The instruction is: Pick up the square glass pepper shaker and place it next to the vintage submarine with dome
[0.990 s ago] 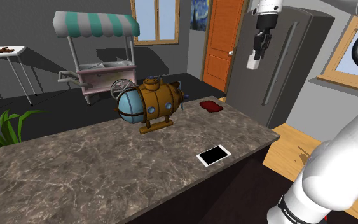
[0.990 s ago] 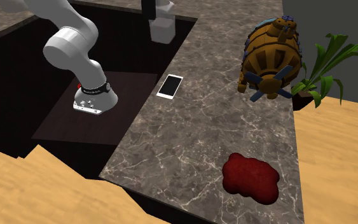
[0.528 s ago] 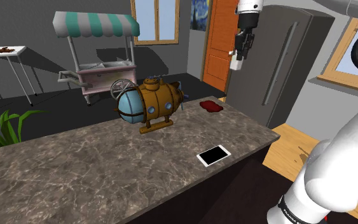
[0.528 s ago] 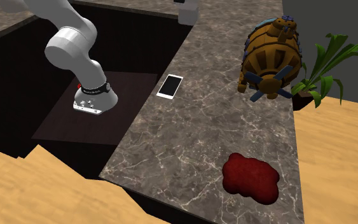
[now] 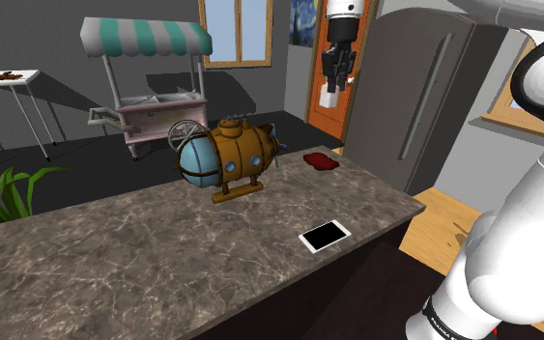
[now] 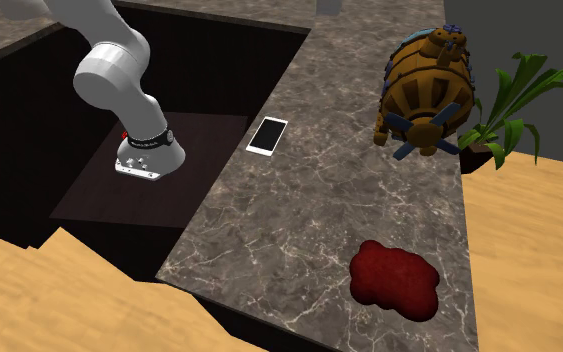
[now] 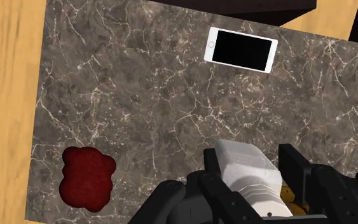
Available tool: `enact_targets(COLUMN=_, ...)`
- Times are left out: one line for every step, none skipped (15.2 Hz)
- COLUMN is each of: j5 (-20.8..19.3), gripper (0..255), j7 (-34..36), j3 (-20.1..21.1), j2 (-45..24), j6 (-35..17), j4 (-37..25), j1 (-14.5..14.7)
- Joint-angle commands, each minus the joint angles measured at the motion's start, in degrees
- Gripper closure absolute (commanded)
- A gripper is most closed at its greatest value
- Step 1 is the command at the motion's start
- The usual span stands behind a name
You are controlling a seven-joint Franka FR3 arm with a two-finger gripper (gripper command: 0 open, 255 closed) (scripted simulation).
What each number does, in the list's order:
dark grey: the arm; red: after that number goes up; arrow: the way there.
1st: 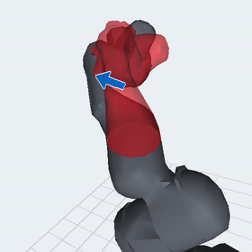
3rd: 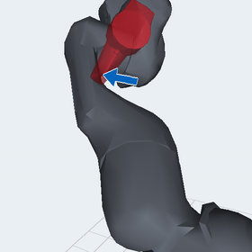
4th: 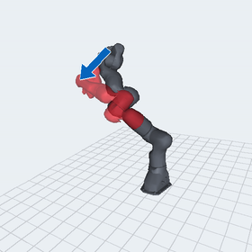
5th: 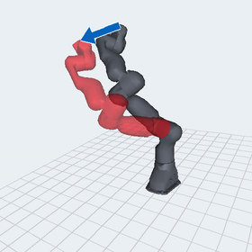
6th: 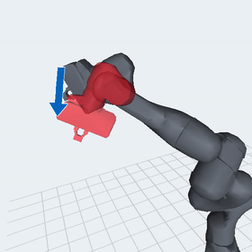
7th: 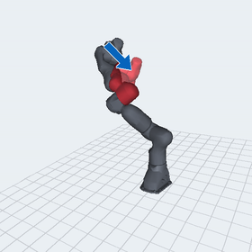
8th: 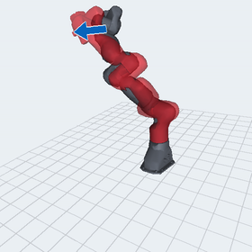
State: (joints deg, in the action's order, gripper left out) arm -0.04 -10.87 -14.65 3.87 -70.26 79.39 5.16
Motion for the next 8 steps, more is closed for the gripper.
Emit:
enact_targets(j5=1.0, gripper=255, j7=2.8, j3=1.3, j2=-2.5, j6=0.4, j4=-2.9, j1=1.2)
enact_targets(j5=1.4, gripper=255, j7=4.0, j3=1.9, j2=-3.7, j6=0.6, j4=-4.2, j1=1.7)
enact_targets(j5=1.8, gripper=255, j7=5.1, j3=2.4, j2=-4.8, j6=0.9, j4=-5.7, j1=2.2)
enact_targets(j5=2.2, gripper=255, j7=6.6, j3=3.1, j2=-6.5, j6=1.3, j4=-7.7, j1=2.9)
enact_targets(j5=2.1, gripper=255, j7=6.7, j3=3.1, j2=-5.9, j6=0.2, j4=-6.1, j1=3.0)
enact_targets(j5=2.0, gripper=255, j7=6.7, j3=3.2, j2=-5.3, j6=-0.8, j4=-4.5, j1=3.0)
enact_targets(j5=1.9, gripper=255, j7=6.8, j3=3.2, j2=-4.8, j6=-1.8, j4=-3.0, j1=3.1)
enact_targets(j5=1.8, gripper=255, j7=6.8, j3=3.3, j2=-4.3, j6=-2.7, j4=-1.6, j1=3.2)
